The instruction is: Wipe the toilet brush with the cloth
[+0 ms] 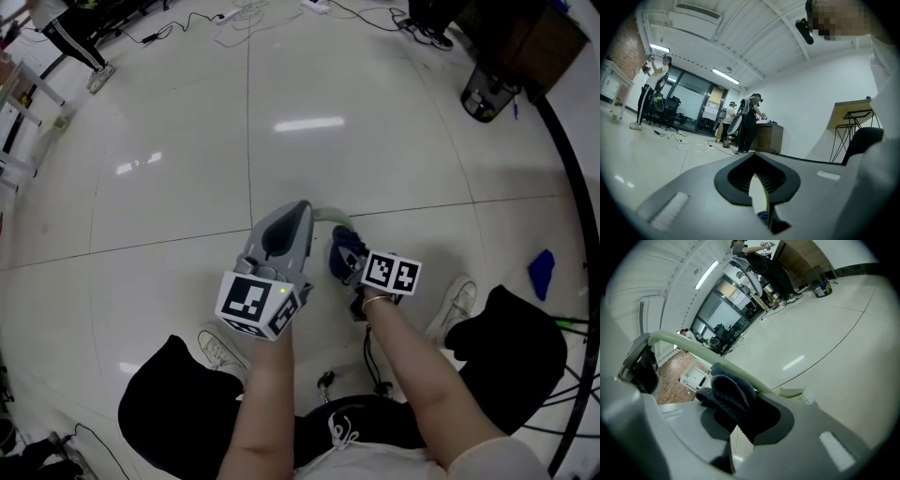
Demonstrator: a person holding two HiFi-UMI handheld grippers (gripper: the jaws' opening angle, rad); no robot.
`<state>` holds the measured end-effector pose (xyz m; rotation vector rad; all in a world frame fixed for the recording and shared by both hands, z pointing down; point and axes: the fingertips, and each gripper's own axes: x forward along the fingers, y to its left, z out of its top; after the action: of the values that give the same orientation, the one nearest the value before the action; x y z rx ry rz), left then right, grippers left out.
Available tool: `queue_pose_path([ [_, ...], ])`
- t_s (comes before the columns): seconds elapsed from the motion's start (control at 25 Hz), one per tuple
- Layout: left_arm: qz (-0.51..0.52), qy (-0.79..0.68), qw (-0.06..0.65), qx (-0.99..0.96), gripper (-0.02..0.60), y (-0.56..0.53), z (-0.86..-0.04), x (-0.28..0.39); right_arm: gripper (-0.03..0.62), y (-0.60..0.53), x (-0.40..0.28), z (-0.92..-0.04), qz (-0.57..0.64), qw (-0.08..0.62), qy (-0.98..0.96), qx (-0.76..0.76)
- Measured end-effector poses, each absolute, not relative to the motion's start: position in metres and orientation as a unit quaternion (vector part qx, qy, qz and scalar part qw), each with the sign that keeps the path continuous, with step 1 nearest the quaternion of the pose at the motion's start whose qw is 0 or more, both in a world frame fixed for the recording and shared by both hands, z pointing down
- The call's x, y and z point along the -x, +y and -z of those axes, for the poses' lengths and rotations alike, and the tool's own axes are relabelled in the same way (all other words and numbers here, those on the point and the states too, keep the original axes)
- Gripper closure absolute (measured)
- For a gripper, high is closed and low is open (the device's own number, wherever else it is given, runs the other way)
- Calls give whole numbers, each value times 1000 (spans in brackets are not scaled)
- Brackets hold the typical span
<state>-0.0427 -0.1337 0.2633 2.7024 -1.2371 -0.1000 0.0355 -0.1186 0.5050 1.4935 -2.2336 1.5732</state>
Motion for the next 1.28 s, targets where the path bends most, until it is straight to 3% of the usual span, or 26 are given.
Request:
queue_pose_path([
  [0.6, 43, -419, 76, -904, 575, -135, -267, 44, 530, -109, -35, -550, -536, 16, -702, -468],
  [0.96, 67, -469, 89, -876, 575, -128, -270, 66, 530, -83, -31, -477, -344, 103, -823, -440],
  [1.28, 89, -550, 91, -825, 575, -99, -262, 115, 530, -92, -100, -368, -210, 70, -823, -522],
])
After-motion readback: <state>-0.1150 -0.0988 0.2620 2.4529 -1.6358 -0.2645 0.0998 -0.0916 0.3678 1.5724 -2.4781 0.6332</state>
